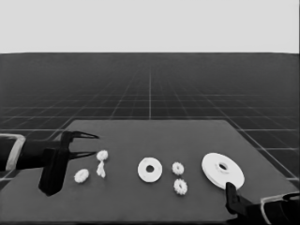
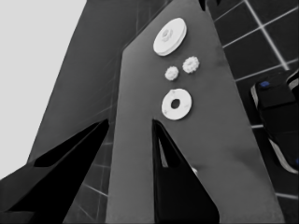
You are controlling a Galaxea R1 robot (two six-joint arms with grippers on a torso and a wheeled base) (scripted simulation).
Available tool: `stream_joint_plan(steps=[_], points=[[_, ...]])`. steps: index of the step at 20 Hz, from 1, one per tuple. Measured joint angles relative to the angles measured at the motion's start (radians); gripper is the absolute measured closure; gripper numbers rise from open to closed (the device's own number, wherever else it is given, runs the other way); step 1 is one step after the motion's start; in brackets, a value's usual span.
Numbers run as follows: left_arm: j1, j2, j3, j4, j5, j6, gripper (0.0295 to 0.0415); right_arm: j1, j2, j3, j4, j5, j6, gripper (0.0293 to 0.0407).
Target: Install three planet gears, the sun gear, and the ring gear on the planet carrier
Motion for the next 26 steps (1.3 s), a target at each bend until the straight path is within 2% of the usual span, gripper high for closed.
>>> stream_joint_plan(steps=[1, 2, 3, 4, 5, 6, 7, 8, 9, 11, 14, 16, 18, 24, 26], points=[[0.071, -0.003, 0.071, -0.073, 0.049, -0.003, 0.0415, -0.054, 0.014, 0.053, 0.076, 0.023, -0.003, 0.0407], [0.045, -0.002, 0.043, -0.044, 0.03, -0.002, 0.0414, -0.034, 0.008, 0.029, 0.045, 0.014, -0.002, 0.0392], [0.029, -0.001, 0.025, -0.026, 0.018, -0.001, 0.0396, -0.022, 0.005, 0.016, 0.026, 0.008, -0.001, 0.0363], [0.02, -0.001, 0.015, -0.015, 0.011, -0.001, 0.0364, -0.015, 0.003, 0.008, 0.016, 0.004, -0.001, 0.0332], [0.254, 0.155, -0.175, 0.45, 0.351, -0.485, 0.0327, -0.011, 0.001, 0.003, 0.009, 0.002, 0.0, 0.032], [0.297, 0.361, -0.425, 0.352, 0.66, -0.917, 0.0307, -0.009, 0.001, 0.001, 0.006, 0.001, 0.0, 0.0317], [0.298, 0.5, -0.69, 0.138, 0.733, -1.081, 0.0311, -0.007, 0.0, -0.001, 0.004, 0.001, 0.0, 0.0316], [0.302, 0.588, -0.904, -0.005, 0.745, -1.128, 0.0318, -0.007, 0.0, -0.002, 0.002, 0.0, 0.0, 0.0315], [0.307, 0.648, -1.06, -0.092, 0.753, -1.132, 0.0322, -0.006, 0.0, -0.002, 0.002, 0.0, 0.0, 0.0315], [0.313, 0.72, -1.246, -0.174, 0.769, -1.111, 0.0325, -0.006, 0.0, -0.003, 0.001, 0.0, 0.0, 0.0315], [0.317, 0.761, -1.348, -0.208, 0.779, -1.088, 0.0326, -0.006, 0.0, -0.003, 0.001, 0.0, 0.0, 0.0315], [0.433, 0.807, -1.45, -0.141, 0.689, -1.05, 0.0326, -0.006, 0.0, -0.003, 0.0, 0.0, 0.0, 0.0315], [0.474, 0.834, -1.511, -0.125, 0.654, -1.025, 0.0326, -0.006, 0.0, -0.003, 0.0, 0.0, 0.0, 0.0315], [0.49, 0.85, -1.545, -0.121, 0.637, -1.01, 0.0326, -0.006, 0.0, -0.003, 0.0, 0.0, 0.0, 0.0315], [0.49, 0.848, -1.547, -0.12, 0.637, -1.009, 0.0394, -0.006, 0.0, -0.003, 0.0, 0.0, 0.0, 0.0315]])
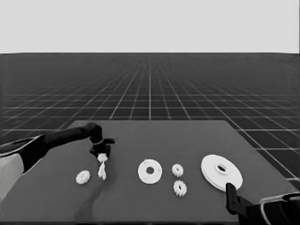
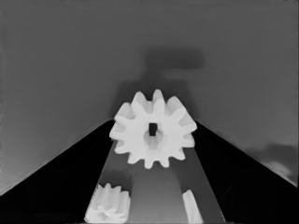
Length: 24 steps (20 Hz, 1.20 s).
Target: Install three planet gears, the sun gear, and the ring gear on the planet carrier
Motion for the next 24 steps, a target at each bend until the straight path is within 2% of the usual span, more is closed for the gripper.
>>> stream_joint_plan(steps=[1, 8, 9, 11, 18, 19, 20, 22, 24], points=[[0.0, 0.0, 0.0, 0.0, 0.0, 0.0, 0.0398, 0.0, 0.0, 0.0, 0.0, 0.0, 0.0, 0.0315], [0.0, 0.0, 0.0, 0.0, 0.0, 0.0, 0.0398, 0.0, 0.0, 0.0, 0.0, 0.0, 0.0, 0.0315], [-0.055, -0.044, 0.102, -0.028, 0.063, -0.045, 0.0398, 0.0, 0.0, 0.0, 0.0, 0.0, 0.0, 0.0315], [-0.135, -0.07, 0.157, -0.071, 0.118, -0.067, 0.0398, 0.0, 0.0, 0.0, 0.0, 0.0, 0.0, 0.0315], [-0.171, -0.074, 0.166, -0.096, 0.144, -0.069, 0.0398, 0.0, 0.0, 0.0, 0.0, 0.0, 0.0, 0.0315], [-0.168, -0.005, 0.313, -0.059, 0.172, -0.36, 0.0398, 0.0, 0.0, 0.0, 0.0, 0.0, 0.0, 0.0315], [-0.165, 0.155, 0.332, -0.048, 0.191, -0.498, 0.0398, 0.0, 0.0, 0.0, 0.0, 0.0, 0.0, 0.0315], [-0.163, 0.35, 0.225, -0.046, 0.2, -0.551, 0.0398, 0.0, 0.0, 0.0, 0.0, 0.0, 0.0, 0.0315], [-0.162, 0.42, 0.156, -0.047, 0.201, -0.549, 0.0398, 0.0, 0.0, 0.0, 0.0, 0.0, 0.0, 0.0315]])
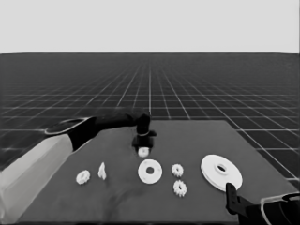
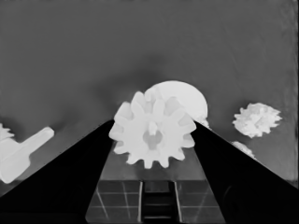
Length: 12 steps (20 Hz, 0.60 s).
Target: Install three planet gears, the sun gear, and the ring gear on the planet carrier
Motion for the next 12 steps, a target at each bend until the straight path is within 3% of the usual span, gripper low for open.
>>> stream_joint_plan(steps=[4, 7, 12], points=[[0.0, 0.031, -0.039, 0.0, 0.0, 0.005, 0.0398, 0.0, 0.0, 0.0, 0.0, 0.0, 0.0, 0.0315], [0.117, 0.061, -0.129, 0.102, -0.054, 0.054, 0.0398, 0.0, 0.0, 0.0, 0.0, 0.0, 0.0, 0.0315], [0.142, 0.073, -0.163, 0.124, -0.072, 0.071, 0.0398, 0.0, 0.0, 0.0, 0.0, 0.0, 0.0, 0.0315]])
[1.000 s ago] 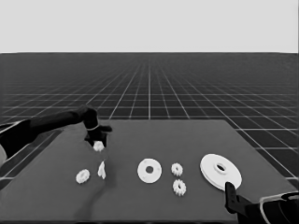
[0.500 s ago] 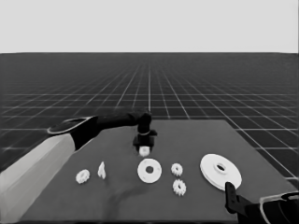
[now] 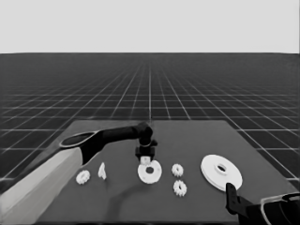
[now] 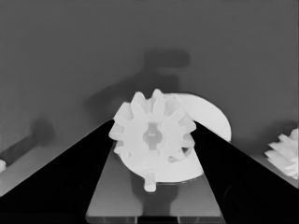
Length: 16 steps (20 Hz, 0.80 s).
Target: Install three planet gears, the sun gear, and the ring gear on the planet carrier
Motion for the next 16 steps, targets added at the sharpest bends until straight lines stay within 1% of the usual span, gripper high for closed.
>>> stream_joint_plan(steps=[2, 3, 4, 5, 7, 12, 13, 14, 16], points=[[0.001, 0.0, -0.002, 0.001, -0.001, 0.001, 0.0398, 0.0, 0.0, 0.0, 0.0, 0.0, 0.0, 0.0315], [0.001, 0.001, -0.002, 0.001, -0.001, 0.001, 0.0366, 0.0, 0.0, 0.0, 0.0, 0.0, 0.0, 0.0315], [0.002, 0.001, -0.002, 0.001, -0.001, 0.001, 0.0339, 0.0, 0.0, 0.0, 0.0, 0.0, 0.0, 0.0315], [0.002, 0.001, -0.002, 0.002, -0.001, 0.001, 0.033, 0.0, 0.0, 0.0, 0.0, 0.0, 0.0, 0.0315], [0.002, 0.001, -0.002, 0.002, -0.001, 0.001, 0.0326, 0.0, 0.0, 0.0, 0.0, 0.0, 0.0, 0.0315], [0.002, 0.001, -0.002, 0.002, -0.001, 0.001, 0.0326, 0.0, 0.0, 0.0, 0.0, 0.0, 0.0, 0.0315], [-0.047, -0.023, 0.067, -0.044, 0.034, -0.037, 0.0326, 0.0, 0.0, 0.0, 0.0, 0.0, 0.0, 0.0315], [-0.088, -0.032, 0.096, -0.075, 0.052, -0.053, 0.0326, 0.0, 0.0, 0.0, 0.0, 0.0, 0.0, 0.0315], [-0.125, -0.037, 0.113, -0.107, 0.065, -0.063, 0.0326, 0.0, 0.0, 0.0, 0.0, 0.0, 0.0, 0.0315]])
